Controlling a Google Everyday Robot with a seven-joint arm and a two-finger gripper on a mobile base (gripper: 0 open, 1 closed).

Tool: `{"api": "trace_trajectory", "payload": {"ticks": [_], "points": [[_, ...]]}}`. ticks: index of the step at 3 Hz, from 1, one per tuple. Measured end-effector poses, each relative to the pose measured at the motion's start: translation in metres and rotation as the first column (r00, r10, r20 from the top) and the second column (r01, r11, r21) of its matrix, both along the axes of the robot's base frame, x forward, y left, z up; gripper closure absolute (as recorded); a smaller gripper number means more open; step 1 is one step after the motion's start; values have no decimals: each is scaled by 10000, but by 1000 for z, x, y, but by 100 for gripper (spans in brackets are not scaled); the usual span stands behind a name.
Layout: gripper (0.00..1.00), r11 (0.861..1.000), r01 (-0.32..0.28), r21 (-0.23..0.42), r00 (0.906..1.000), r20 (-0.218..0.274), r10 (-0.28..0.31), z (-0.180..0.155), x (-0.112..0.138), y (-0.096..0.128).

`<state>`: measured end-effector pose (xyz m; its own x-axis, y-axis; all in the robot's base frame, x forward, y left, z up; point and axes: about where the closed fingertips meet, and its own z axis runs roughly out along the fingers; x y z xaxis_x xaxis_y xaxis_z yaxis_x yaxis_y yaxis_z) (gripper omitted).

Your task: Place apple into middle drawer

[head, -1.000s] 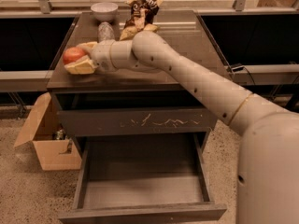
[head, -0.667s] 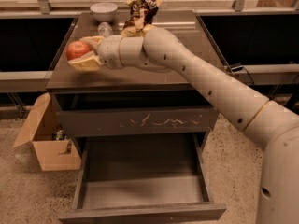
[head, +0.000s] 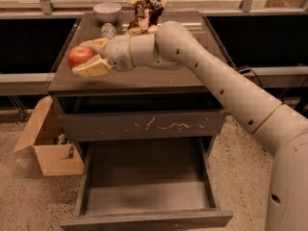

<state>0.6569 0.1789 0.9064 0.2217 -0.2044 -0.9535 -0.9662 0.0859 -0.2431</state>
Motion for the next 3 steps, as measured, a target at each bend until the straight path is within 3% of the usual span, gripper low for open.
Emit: {"api": "trace_trajectory", "payload": {"ticks": [1,2,3], "points": [[100,9998,-163,-103,9999,10,163,3,0,2],[100,9915,-594,-1156,9982,-122,584,0,-25,-8],[100,9800,-1060,-1685,9942,-343,1017,-7,-70,-26]]}}
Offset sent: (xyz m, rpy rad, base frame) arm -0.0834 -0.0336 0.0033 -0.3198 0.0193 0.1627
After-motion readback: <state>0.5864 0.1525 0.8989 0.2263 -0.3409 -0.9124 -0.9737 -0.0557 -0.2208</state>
